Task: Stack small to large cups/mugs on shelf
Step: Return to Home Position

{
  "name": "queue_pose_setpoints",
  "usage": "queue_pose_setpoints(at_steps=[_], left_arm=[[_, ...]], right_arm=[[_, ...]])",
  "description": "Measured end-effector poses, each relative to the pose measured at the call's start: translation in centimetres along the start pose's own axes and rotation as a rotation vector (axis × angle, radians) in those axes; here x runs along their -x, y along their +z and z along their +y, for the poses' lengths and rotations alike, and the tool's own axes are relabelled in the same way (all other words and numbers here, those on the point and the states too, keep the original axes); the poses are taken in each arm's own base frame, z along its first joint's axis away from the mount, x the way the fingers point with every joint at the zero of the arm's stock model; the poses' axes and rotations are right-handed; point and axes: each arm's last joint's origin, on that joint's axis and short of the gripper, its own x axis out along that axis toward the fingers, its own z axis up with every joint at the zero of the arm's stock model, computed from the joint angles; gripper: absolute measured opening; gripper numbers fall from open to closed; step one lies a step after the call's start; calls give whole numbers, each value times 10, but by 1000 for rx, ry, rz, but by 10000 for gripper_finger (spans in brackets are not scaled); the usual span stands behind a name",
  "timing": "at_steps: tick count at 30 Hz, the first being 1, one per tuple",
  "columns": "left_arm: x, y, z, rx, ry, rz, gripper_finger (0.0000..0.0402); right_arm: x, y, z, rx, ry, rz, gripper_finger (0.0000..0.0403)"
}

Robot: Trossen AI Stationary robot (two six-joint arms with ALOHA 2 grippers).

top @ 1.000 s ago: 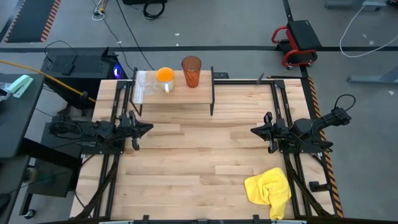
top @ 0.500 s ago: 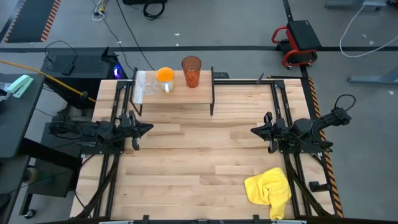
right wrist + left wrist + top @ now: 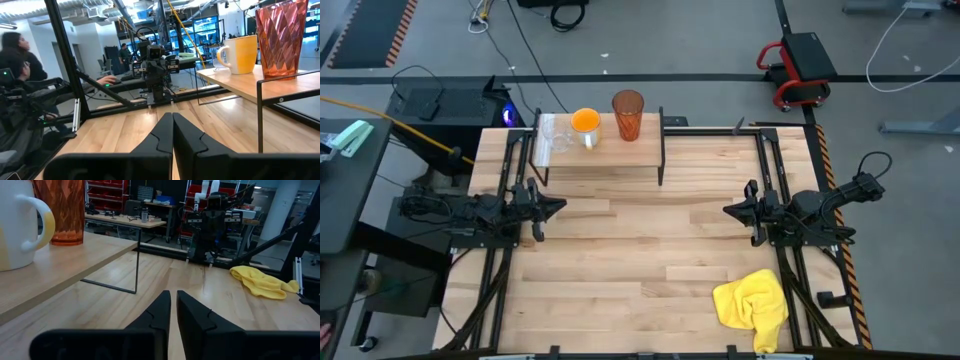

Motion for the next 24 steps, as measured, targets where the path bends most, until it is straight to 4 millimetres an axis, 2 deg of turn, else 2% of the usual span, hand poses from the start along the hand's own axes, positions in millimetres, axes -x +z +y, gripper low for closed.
queue_pose_setpoints(at_steps=[24], left_arm=[[0, 0, 0, 0, 0, 0, 33]], right_arm=[[0, 0, 0, 0, 0, 0, 9]])
